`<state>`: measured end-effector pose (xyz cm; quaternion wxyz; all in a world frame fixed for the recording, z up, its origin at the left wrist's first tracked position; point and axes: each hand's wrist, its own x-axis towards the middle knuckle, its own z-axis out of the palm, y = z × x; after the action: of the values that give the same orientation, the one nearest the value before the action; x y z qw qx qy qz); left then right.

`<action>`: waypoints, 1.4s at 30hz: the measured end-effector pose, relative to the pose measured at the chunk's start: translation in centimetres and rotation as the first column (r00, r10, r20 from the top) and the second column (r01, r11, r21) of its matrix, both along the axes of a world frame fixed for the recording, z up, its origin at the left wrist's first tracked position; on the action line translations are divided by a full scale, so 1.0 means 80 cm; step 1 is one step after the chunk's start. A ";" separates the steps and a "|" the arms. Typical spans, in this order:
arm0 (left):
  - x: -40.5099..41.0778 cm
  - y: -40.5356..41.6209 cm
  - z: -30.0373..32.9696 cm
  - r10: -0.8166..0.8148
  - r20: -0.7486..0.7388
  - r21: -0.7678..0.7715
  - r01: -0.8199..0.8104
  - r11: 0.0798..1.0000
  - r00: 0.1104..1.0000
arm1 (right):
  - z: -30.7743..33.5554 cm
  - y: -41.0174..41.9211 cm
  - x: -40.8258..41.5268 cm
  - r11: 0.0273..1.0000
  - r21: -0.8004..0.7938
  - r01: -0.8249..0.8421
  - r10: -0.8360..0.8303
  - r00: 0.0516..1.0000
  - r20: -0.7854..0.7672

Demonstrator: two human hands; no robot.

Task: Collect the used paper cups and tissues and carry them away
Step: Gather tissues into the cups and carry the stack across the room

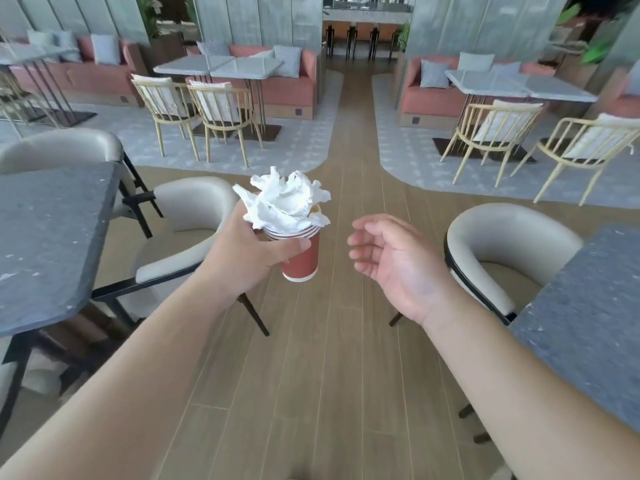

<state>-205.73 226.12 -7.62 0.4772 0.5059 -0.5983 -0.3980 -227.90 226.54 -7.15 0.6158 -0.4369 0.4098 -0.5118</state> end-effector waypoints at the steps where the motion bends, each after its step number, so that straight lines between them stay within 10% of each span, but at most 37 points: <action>1: 0.007 -0.018 0.001 -0.004 0.006 0.002 0.004 1.000 1.000 | 0.001 -0.015 0.008 1.000 0.001 0.009 -0.009 1.000 -0.002; 42: -0.163 -0.809 0.002 -0.070 0.054 0.099 0.065 0.993 0.996 | -0.005 -0.802 -0.140 0.997 0.021 0.068 -0.069 0.995 0.076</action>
<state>-218.75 161.42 -7.46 0.4209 0.5192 -0.6085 -0.4279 -239.14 162.39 -7.55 0.6171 -0.3970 0.4054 -0.5452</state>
